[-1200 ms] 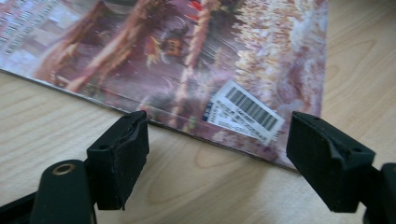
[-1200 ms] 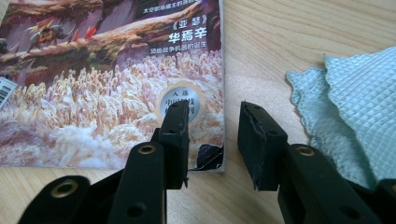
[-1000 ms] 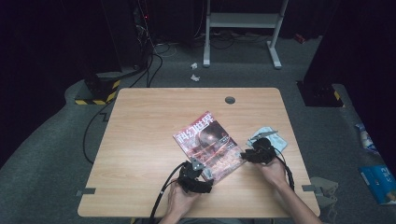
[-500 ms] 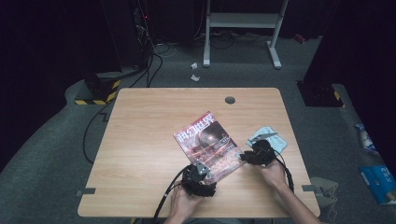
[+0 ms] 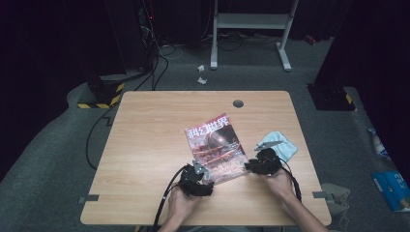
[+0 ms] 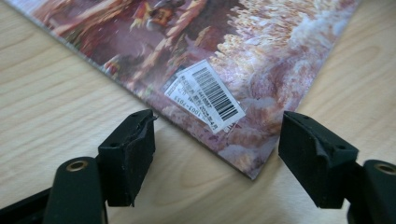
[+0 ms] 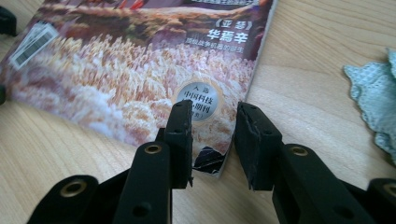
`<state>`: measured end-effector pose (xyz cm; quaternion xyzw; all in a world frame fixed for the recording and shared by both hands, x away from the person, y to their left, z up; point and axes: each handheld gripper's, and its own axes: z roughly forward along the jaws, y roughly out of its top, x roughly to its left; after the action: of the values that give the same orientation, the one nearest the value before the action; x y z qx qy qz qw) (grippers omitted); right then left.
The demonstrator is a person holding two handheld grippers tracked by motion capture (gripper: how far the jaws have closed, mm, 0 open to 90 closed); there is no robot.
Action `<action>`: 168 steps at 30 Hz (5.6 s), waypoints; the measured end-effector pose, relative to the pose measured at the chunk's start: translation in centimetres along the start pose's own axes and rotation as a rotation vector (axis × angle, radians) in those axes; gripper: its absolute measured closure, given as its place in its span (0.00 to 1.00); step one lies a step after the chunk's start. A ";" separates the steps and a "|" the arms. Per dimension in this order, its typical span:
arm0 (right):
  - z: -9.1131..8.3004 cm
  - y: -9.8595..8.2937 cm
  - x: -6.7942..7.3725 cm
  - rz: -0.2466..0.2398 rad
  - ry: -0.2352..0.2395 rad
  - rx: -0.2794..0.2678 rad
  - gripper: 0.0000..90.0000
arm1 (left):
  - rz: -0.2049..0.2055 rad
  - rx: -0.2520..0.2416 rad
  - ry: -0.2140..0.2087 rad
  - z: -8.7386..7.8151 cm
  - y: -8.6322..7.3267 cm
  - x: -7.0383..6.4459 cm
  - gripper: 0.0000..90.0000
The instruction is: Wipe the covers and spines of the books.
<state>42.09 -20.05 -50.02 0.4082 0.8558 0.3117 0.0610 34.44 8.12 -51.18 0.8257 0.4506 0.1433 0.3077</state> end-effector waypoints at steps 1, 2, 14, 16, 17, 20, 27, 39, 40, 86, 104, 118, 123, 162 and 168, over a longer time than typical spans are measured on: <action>0.0 0.0 0.1 -0.004 0.002 -0.001 0.74 | -0.005 -0.001 0.004 0.0 0.0 0.4 0.31; 0.0 0.0 0.1 -0.004 0.002 -0.001 0.74 | -0.005 -0.001 0.004 0.0 0.0 0.4 0.31; 0.7 0.2 1.4 -0.007 -0.001 -0.023 0.74 | -0.063 -0.009 0.036 0.3 0.7 3.9 0.34; 0.9 0.4 1.5 -0.009 -0.004 -0.029 0.74 | -0.087 -0.023 0.022 0.5 0.9 4.5 0.34; 1.0 0.4 1.6 -0.010 -0.006 -0.033 0.74 | -0.101 -0.032 0.015 0.6 1.0 4.8 0.34; 1.3 0.5 1.8 -0.003 -0.008 -0.043 0.74 | -0.120 -0.048 0.024 0.7 0.9 5.6 0.34; 1.9 1.0 2.1 -0.002 -0.010 -0.059 0.74 | -0.134 -0.052 0.035 0.8 1.1 6.5 0.35; -1.6 1.0 -0.5 0.065 -0.163 -0.147 0.69 | -0.158 -0.086 0.072 -0.6 0.3 7.6 0.32; -2.1 0.9 -1.4 0.086 -0.187 -0.160 0.69 | -0.163 -0.090 0.075 -0.8 0.2 7.8 0.32; -4.0 -1.2 -3.4 0.162 -0.237 -0.218 0.61 | -0.250 -0.155 0.184 -3.7 -2.8 13.6 0.30; -6.8 -5.4 -4.9 0.240 -0.262 -0.283 0.59 | -0.305 -0.214 0.192 -5.3 -4.5 14.6 0.29; -6.6 -8.1 -5.3 0.254 -0.288 -0.283 0.57 | -0.326 -0.221 0.198 -5.3 -5.5 14.5 0.29; -6.3 -8.8 -5.3 0.249 -0.301 -0.268 0.56 | -0.327 -0.216 0.211 -5.3 -5.8 14.6 0.29; -4.6 -10.7 -5.1 0.173 -0.403 -0.318 0.41 | -0.259 -0.216 0.326 -4.2 -7.7 14.0 0.30; -4.6 -10.7 -5.1 0.173 -0.404 -0.319 0.41 | -0.261 -0.218 0.327 -4.1 -7.7 13.9 0.30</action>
<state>36.73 -31.09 -53.32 0.5191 0.7283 0.3589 0.2671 34.99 24.40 -53.44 0.6882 0.5793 0.2817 0.3338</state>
